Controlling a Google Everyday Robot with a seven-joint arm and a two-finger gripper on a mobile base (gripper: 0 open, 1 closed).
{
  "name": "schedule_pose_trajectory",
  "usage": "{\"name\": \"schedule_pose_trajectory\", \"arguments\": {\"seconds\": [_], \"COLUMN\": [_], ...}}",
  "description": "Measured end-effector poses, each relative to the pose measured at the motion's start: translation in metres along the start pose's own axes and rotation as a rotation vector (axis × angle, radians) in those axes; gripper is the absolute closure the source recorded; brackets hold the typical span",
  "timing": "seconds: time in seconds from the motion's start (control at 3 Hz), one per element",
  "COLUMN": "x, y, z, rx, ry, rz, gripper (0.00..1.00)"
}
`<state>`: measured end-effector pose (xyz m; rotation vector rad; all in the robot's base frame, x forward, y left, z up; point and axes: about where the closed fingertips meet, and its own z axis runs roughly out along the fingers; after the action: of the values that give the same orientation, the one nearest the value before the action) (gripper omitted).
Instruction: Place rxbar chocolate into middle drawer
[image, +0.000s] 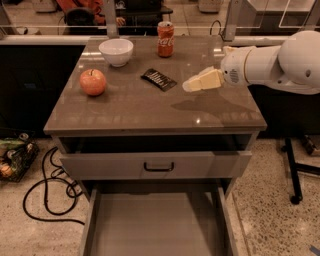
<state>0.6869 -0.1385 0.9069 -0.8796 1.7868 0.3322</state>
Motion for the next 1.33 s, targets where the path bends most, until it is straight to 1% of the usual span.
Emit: {"name": "schedule_pose_trajectory", "arguments": {"seconds": [0.33,0.67,1.0,1.33], "x": [0.002,-0.002,-0.006,-0.005], "y": [0.001,0.006,0.011,0.018], "z": [0.054,0.100,0.137,0.158], "rx": [-0.084,-0.121,-0.131,-0.134], "ry": [-0.057,-0.075,-0.073,-0.068], "rz": [0.064,0.085,0.085,0.088], "gripper": [0.00,0.00,0.00,0.00]}}
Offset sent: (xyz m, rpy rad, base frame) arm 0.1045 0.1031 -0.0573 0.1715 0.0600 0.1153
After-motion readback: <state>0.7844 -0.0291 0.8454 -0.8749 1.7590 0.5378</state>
